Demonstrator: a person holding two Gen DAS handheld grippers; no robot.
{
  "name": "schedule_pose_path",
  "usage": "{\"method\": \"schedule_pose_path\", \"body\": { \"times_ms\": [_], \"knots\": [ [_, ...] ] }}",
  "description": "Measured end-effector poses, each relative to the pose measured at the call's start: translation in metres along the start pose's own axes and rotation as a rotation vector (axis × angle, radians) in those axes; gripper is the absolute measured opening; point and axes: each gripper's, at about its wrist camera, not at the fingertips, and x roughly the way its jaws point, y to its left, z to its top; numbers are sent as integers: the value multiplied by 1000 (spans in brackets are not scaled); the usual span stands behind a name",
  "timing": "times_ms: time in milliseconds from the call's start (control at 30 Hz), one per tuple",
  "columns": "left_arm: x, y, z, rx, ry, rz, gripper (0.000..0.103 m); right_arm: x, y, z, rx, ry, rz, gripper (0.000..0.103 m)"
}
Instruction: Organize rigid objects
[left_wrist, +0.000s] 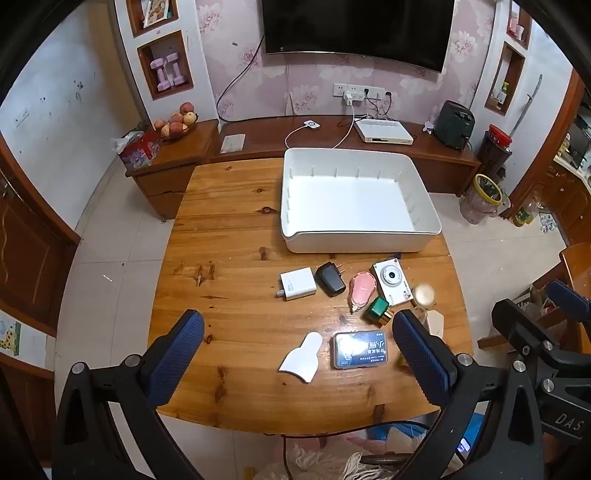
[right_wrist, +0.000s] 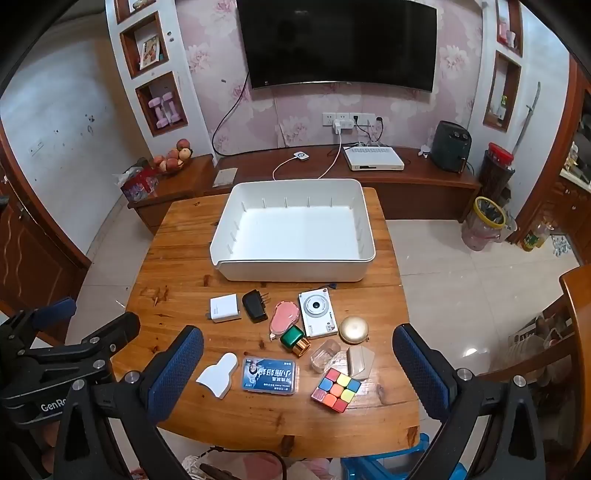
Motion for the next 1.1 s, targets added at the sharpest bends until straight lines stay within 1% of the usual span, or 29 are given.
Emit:
{"method": "schedule_pose_path", "body": {
  "times_ms": [333,533,633,1100],
  "knots": [
    [0,1,0,-1,1,4,102,1,0,0,4,-1,3,102],
    [0,0,-1,-6,9,3,102,3,2,0,1,-3,-6,102],
    [8,2,-1,-3,11,0,102,4,0,0,0,-1,-8,102],
    [6,3,-1,-1,21,3,102,8,0,1,7,3,-31,102]
  ]
}}
